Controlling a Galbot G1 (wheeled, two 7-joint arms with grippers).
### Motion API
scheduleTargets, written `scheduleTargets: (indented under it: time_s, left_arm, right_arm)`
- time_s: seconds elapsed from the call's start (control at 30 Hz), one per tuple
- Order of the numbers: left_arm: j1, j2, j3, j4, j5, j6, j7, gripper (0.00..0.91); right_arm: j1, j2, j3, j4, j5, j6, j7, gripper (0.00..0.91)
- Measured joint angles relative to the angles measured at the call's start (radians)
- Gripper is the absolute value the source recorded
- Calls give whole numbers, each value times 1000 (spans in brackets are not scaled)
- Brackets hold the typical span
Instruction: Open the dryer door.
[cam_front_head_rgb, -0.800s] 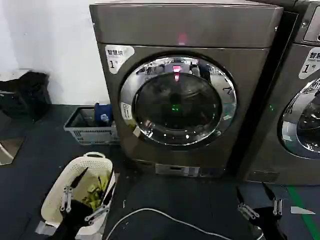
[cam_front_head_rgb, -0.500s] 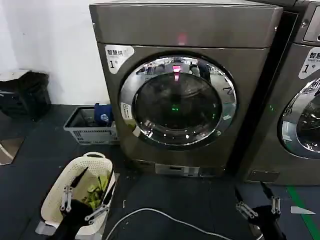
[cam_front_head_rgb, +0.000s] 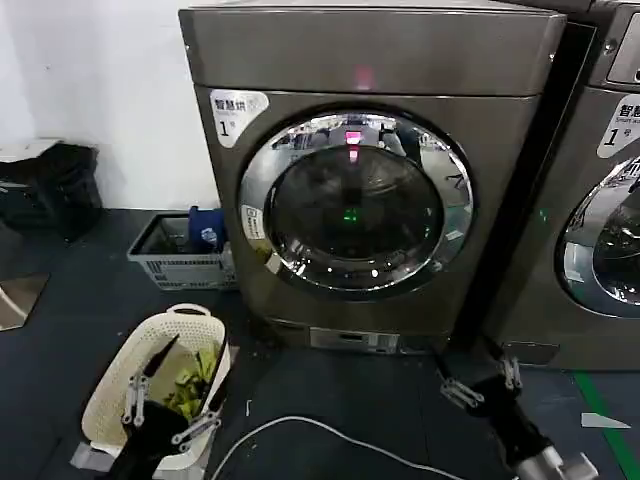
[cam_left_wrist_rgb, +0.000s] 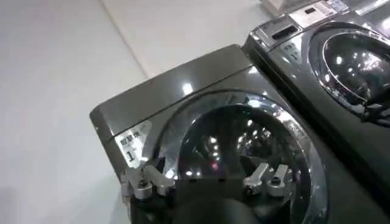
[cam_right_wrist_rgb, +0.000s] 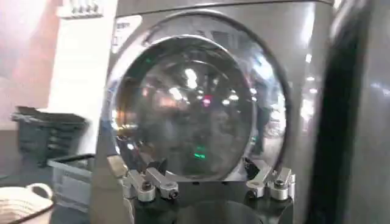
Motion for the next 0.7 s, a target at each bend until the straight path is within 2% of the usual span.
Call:
scheduleTargets:
  time_s: [0.23, 0.7]
  left_arm:
    - [5, -2, 0, -10, 0, 0, 0, 907]
    - [22, -22, 0, -28, 21, 0, 0, 907]
  right_arm:
    - [140, -72, -88, -68, 32, 10, -17, 907]
    - [434, -88, -319, -220, 48, 13, -16, 907]
